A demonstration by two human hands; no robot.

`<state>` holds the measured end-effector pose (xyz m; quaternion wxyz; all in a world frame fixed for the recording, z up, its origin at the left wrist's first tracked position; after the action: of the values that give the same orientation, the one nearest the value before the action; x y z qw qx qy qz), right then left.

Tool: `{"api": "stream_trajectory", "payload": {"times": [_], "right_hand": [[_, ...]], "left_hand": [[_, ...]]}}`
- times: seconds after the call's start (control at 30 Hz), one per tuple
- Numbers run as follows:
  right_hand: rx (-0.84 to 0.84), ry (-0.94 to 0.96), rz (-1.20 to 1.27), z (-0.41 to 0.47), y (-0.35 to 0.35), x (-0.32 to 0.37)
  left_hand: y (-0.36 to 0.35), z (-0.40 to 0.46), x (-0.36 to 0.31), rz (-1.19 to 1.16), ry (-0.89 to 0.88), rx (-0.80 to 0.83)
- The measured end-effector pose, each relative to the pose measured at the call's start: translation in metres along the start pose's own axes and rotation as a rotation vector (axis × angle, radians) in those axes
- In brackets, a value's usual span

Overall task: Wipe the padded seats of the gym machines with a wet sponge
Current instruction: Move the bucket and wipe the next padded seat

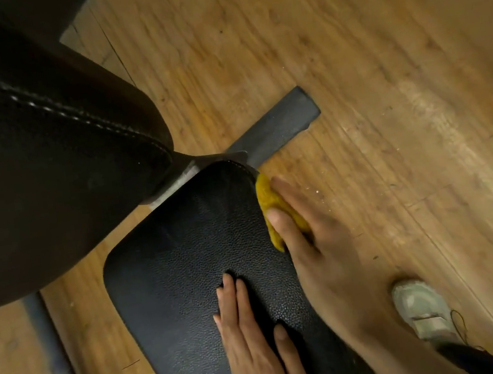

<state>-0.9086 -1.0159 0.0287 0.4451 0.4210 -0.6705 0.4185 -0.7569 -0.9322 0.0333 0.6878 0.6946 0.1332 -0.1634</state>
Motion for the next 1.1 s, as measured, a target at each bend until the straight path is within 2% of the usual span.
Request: {"api": "stream_trajectory", "payload": {"times": [0.1,0.2,0.27,0.43,0.53,0.63,0.7,0.77,0.87,1.0,1.1], "right_hand": [[-0.021,0.012,-0.107,0.022,-0.004,0.002],[0.091,-0.169,-0.199,0.093,-0.021,-0.026],[0.131,-0.281,-0.119,0.105,-0.026,-0.041],[0.046,-0.09,0.197,0.014,-0.001,-0.013],[-0.005,-0.172,-0.003,0.043,0.0,-0.03],[0.123,-0.358,-0.059,0.093,-0.018,-0.05],[0.129,-0.322,0.011,0.089,-0.017,-0.054],[0.092,-0.237,0.09,0.046,-0.002,-0.045],[0.042,-0.223,0.18,-0.011,0.015,-0.044],[0.036,-0.293,0.018,0.051,0.002,-0.053],[0.132,-0.285,0.067,0.072,-0.009,-0.054]], "left_hand": [[-0.002,0.002,0.001,0.017,0.016,-0.009],[-0.002,0.0,0.0,0.024,0.029,-0.011],[-0.004,-0.001,0.0,0.035,0.026,0.0],[-0.002,-0.001,-0.004,0.034,0.013,0.005],[-0.002,0.0,-0.004,0.037,0.013,-0.003],[-0.002,-0.001,-0.006,0.049,0.021,-0.001],[-0.002,-0.001,-0.007,0.039,0.018,-0.002],[-0.003,-0.001,-0.007,0.048,0.022,0.014],[-0.002,-0.002,-0.008,0.04,0.012,0.03],[-0.002,-0.003,-0.01,0.036,0.01,0.039],[-0.002,-0.003,-0.009,0.029,0.006,0.031]]}}
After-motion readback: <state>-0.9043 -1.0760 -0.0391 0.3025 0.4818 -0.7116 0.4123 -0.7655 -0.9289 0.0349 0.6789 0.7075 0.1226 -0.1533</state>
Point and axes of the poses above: each hand's wrist, its own z-axis towards the middle knuckle, its own y-axis out of the back of the hand, x = y × z, the point moved 9 cm from there along z, towards the middle knuckle, and after that the axes turned 1 degree about z, right-handed, at the moved point
